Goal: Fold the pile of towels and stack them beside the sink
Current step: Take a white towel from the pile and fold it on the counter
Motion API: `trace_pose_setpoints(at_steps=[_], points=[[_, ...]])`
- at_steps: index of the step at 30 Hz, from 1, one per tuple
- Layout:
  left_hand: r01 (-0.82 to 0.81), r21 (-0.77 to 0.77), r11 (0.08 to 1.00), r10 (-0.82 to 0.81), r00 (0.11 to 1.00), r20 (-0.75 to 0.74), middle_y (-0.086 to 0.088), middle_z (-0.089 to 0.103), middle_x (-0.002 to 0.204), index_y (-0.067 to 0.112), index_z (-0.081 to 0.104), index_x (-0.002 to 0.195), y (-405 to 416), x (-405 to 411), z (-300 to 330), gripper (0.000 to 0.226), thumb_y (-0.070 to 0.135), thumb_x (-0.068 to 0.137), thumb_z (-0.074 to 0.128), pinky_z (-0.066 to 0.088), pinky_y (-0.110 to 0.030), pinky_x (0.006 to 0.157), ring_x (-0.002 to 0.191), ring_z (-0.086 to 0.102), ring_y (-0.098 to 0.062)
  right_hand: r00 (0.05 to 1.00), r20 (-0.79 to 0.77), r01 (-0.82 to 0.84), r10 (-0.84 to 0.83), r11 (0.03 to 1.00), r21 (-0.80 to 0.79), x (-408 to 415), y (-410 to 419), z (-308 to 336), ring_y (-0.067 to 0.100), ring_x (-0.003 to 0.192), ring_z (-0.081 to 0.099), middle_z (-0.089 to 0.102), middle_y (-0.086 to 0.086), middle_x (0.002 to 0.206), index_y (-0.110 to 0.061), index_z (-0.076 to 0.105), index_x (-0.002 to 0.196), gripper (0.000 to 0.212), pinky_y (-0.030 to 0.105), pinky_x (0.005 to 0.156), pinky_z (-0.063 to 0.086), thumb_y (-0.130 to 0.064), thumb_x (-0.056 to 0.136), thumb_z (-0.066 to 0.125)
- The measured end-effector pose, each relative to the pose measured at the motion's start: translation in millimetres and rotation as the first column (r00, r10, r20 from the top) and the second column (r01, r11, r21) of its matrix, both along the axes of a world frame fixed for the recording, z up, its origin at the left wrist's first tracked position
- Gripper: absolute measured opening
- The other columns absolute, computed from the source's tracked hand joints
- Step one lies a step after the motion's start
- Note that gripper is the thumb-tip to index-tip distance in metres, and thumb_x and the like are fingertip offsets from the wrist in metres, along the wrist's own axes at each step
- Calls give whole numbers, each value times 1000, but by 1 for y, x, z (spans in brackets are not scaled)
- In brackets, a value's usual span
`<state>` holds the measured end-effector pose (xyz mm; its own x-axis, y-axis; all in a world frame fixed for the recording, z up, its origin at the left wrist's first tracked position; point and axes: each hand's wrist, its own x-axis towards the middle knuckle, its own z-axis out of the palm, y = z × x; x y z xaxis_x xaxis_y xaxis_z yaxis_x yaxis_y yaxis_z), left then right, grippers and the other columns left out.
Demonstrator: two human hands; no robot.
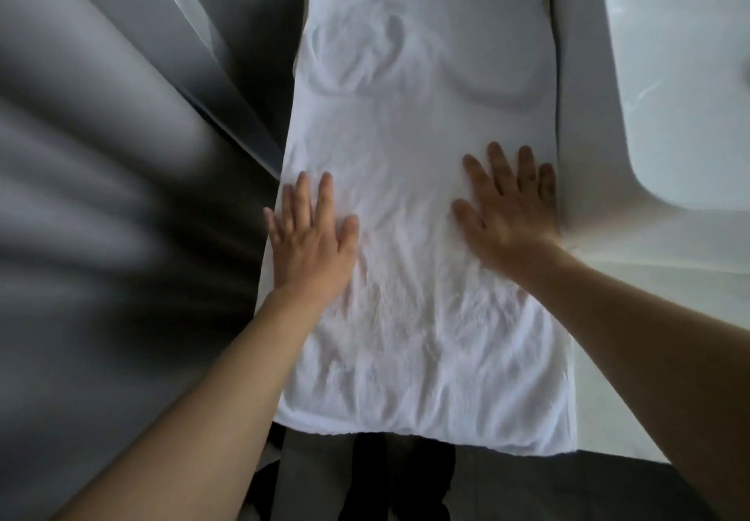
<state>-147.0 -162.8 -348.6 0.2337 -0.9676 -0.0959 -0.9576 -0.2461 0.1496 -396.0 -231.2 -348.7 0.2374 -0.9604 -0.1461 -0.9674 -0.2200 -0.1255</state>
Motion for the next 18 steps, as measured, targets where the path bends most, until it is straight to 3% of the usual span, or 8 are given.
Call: trace_pose_setpoints(at_steps=[2,5,6,9,13,16,18], points=[[-4,-62,998,4,1000,4,-5,-4,167,25,4,159,-16,5,2,69,53,98,16,-8,-50,120,153,-7,-25,994,107,6,-3,1000,-27,-3,1,3,25,150,-5,0,-4,163,-33,11,154,70,47,119,-6,-61,90,21],[2,51,999,-2,1000,2,-2,-8,167,25,0,159,-30,11,0,67,55,101,14,-8,-47,123,153,-11,-20,907,411,114,-86,992,-45,-7,4,8,17,150,0,4,-2,163,-24,21,153,72,38,121,-1,-52,89,37],[-14,79,997,12,1000,25,-3,-10,167,25,-2,159,-31,10,0,68,56,100,11,-10,-47,123,153,-13,-21,911,399,129,-102,991,-41,-7,4,8,19,150,0,4,0,163,-22,22,153,72,37,121,-1,-51,90,37],[-44,33,998,42,997,61,-9,-12,166,22,-4,159,-43,-8,7,70,55,99,13,-15,-50,121,152,-16,-25,983,163,85,-82,996,-12,-1,2,5,29,149,-5,0,5,163,-28,15,155,70,42,121,-5,-58,93,29],[222,-125,967,-214,974,77,-7,-4,167,27,8,159,-121,-46,29,66,50,100,26,-11,-54,119,153,-10,-29,993,99,75,-72,997,-23,2,0,4,30,149,-6,-1,4,164,-34,8,155,69,44,120,-6,-61,92,20],[395,-126,910,-381,916,127,-4,1,167,30,13,158,-188,-62,40,63,51,100,25,-4,-59,120,153,-4,-29,993,86,82,-80,996,-28,2,1,5,29,150,-2,1,5,163,-31,9,155,70,44,121,-4,-60,92,20],[416,-70,907,-409,908,92,1,3,168,33,12,158,-213,-64,34,61,53,101,25,-3,-59,120,154,-2,-26,995,84,61,-57,997,-45,3,3,6,27,150,2,4,7,163,-24,11,156,72,43,121,-2,-57,93,21]])
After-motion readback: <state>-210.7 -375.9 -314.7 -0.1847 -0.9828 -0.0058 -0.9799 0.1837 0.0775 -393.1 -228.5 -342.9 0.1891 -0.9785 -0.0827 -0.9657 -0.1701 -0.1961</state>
